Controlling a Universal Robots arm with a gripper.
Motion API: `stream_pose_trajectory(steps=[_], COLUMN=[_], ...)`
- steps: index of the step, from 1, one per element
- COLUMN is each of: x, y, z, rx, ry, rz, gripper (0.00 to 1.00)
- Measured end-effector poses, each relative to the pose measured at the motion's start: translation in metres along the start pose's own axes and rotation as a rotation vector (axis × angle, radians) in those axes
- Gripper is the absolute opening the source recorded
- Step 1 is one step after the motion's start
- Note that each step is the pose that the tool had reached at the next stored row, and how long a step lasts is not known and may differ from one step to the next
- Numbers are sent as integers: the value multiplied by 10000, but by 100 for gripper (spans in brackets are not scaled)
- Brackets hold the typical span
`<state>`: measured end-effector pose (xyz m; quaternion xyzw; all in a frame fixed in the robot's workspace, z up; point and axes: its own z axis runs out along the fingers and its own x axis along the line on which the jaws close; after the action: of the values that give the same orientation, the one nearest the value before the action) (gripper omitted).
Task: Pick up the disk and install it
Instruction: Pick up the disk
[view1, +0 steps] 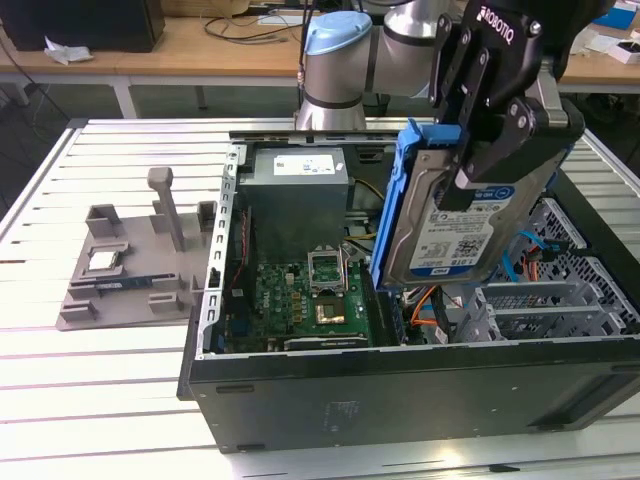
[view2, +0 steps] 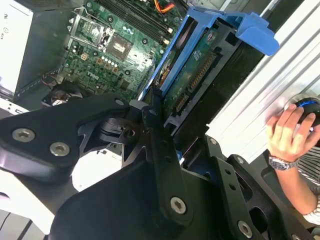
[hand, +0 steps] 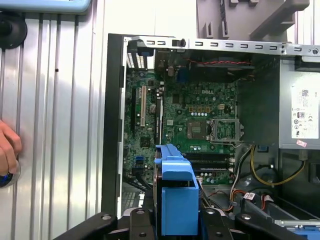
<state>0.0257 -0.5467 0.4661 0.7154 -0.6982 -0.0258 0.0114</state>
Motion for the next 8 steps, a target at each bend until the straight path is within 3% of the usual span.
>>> stream_pose_trajectory(steps=[3,5,8], x=[20,32,47], y=[-38,-136,-356], z=[-2,-6,-13], rx=[-1,-5,-16], ry=[-1,-1,-2], rz=[6,6,7], gripper=[37,37,37])
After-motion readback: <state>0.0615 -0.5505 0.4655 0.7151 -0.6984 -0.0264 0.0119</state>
